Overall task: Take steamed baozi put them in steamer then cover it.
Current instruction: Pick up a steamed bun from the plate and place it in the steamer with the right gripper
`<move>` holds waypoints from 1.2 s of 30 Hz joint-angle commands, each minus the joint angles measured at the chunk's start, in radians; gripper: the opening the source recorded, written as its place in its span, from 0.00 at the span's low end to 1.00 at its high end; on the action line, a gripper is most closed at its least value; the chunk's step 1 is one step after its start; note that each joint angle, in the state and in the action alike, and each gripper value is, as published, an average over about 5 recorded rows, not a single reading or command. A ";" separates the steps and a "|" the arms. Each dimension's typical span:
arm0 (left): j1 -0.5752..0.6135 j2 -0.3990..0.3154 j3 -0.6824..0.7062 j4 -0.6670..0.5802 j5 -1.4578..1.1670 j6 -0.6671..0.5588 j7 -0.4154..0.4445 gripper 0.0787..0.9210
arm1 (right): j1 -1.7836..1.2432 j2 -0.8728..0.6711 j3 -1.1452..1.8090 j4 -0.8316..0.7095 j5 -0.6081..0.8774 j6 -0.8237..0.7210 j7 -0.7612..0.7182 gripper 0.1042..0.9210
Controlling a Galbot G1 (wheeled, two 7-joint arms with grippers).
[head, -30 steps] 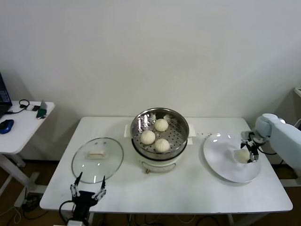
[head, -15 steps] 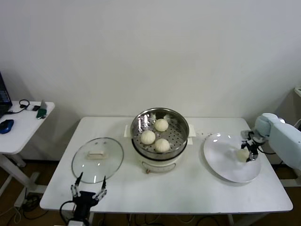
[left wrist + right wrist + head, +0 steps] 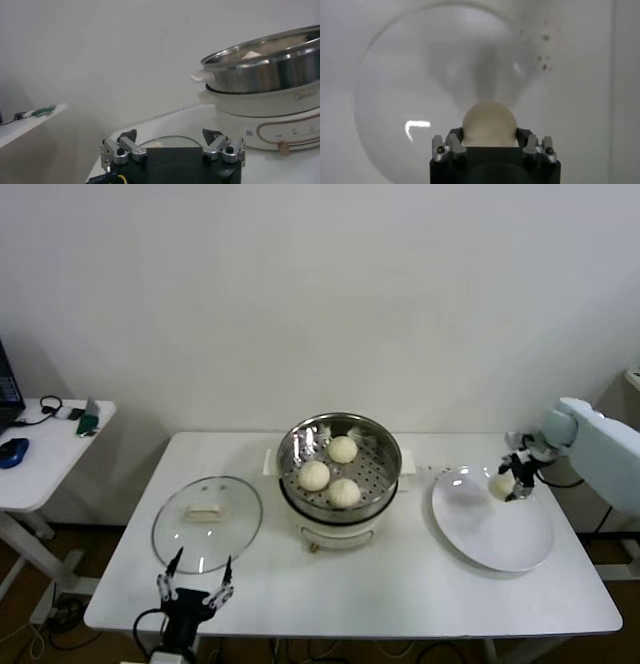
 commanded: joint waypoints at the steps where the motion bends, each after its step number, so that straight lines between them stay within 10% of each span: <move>1: -0.008 0.009 0.014 -0.006 -0.001 0.003 0.001 0.88 | 0.452 0.070 -0.460 0.148 0.530 -0.130 0.018 0.71; 13: 0.004 0.033 0.079 -0.045 -0.021 0.015 0.024 0.88 | 0.696 0.331 -0.752 0.250 0.939 -0.200 0.059 0.72; 36: 0.012 0.070 0.056 -0.046 -0.031 0.005 0.023 0.88 | 0.468 0.503 -0.755 0.271 0.800 -0.263 0.147 0.72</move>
